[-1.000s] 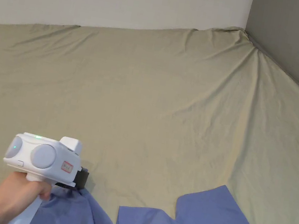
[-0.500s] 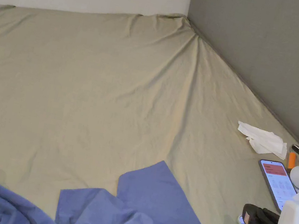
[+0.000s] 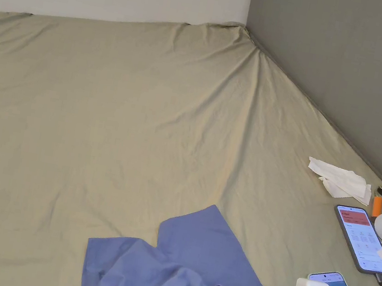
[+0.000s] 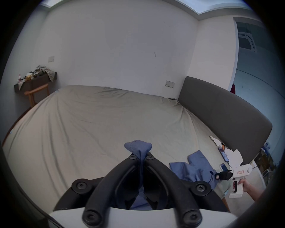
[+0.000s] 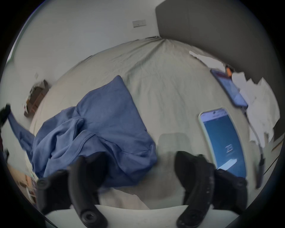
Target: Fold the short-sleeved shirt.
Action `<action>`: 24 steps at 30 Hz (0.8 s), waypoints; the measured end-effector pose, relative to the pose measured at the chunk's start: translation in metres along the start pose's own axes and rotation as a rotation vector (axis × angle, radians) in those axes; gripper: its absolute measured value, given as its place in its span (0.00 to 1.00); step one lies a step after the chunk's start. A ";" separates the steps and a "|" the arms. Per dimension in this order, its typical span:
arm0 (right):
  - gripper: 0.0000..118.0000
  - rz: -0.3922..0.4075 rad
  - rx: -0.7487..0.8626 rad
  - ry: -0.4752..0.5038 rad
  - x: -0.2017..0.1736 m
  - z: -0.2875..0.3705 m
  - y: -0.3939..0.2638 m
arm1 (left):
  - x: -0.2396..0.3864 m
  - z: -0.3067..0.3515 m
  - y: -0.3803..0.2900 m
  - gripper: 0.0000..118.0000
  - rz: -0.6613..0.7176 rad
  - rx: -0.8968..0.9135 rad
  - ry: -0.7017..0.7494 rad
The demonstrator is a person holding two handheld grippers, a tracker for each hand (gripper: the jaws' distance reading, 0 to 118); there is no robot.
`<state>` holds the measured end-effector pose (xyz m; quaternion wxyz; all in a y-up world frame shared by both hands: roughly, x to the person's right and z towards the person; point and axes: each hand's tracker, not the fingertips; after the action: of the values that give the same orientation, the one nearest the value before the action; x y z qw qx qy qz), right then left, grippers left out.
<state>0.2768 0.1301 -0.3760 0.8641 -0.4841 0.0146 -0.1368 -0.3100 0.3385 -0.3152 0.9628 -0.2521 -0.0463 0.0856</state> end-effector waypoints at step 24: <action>0.04 -0.040 0.763 0.067 -0.036 0.257 0.042 | -0.072 0.171 0.012 0.02 0.226 0.386 0.304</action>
<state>0.2915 0.3737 -0.2786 0.9784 -0.1232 -0.0184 -0.1651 -0.4046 0.4168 -0.1759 0.9733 -0.0772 0.1445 0.1610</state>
